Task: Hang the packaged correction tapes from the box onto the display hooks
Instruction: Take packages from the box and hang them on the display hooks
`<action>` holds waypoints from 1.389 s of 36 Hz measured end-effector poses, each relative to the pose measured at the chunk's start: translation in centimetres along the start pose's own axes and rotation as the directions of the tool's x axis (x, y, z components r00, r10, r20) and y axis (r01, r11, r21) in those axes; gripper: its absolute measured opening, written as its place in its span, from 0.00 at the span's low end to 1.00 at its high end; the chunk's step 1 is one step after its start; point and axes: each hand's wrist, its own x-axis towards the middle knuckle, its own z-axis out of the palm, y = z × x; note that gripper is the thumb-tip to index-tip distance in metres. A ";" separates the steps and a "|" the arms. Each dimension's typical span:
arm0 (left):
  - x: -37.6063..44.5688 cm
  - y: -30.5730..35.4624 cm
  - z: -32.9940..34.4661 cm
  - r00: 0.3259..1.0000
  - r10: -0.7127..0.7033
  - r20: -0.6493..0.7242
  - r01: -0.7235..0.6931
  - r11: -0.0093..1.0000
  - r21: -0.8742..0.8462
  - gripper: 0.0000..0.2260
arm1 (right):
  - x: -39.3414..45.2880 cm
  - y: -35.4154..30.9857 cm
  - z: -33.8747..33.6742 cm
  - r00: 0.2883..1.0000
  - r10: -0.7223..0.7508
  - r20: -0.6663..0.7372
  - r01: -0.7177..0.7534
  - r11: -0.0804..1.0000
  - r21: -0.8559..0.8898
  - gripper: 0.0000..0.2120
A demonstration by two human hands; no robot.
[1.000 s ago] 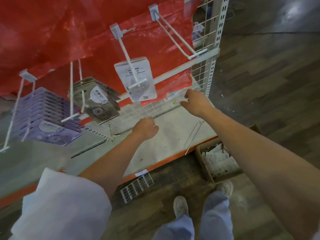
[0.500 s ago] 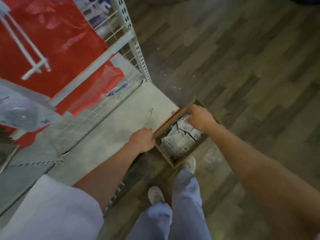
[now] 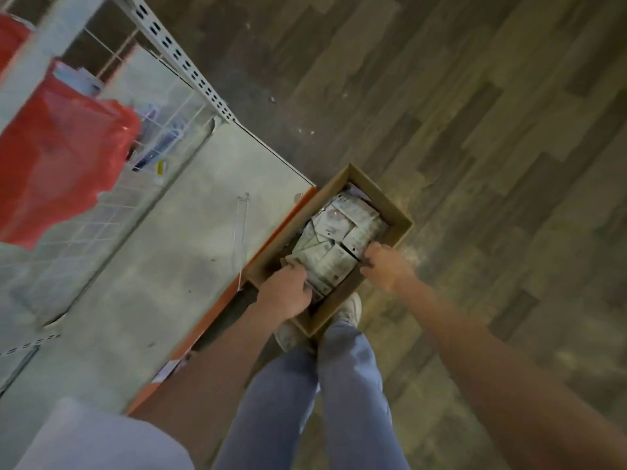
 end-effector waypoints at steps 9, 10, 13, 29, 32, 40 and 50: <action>13.2 -5.4 8.1 1.000 -0.018 0.005 0.018 1.000 0.019 0.15 | 13.0 1.3 7.8 0.998 -0.060 -0.007 0.060 0.998 -0.002 0.17; 15.1 -6.0 9.1 1.000 -0.022 -0.010 0.022 0.999 0.024 0.16 | 14.7 1.5 8.7 0.998 -0.059 -0.012 0.059 0.998 -0.005 0.17; 20.8 -7.2 11.7 0.998 -0.054 -0.018 0.055 0.997 0.052 0.22 | 19.8 2.5 11.4 0.998 -0.047 -0.035 0.046 0.999 -0.027 0.16; 27.4 -9.2 17.3 0.996 0.062 -0.063 -0.032 0.920 0.391 0.14 | 23.6 3.7 16.8 0.994 -0.037 0.102 0.054 0.985 -0.165 0.14; 24.0 -8.5 14.8 0.987 0.084 -0.137 -0.031 0.937 0.349 0.15 | 19.8 3.1 15.3 0.999 -0.045 0.010 0.046 0.988 -0.148 0.15; 13.3 -5.5 7.2 0.979 0.020 -0.201 -0.012 0.999 0.042 0.14 | 8.4 -0.2 8.2 0.981 -0.056 -0.188 0.058 0.998 0.007 0.15; 2.6 -0.3 -1.2 0.973 -0.054 -0.223 0.034 0.995 -0.095 0.14 | -1.7 -3.6 -0.9 0.972 -0.078 -0.221 0.090 0.995 0.047 0.11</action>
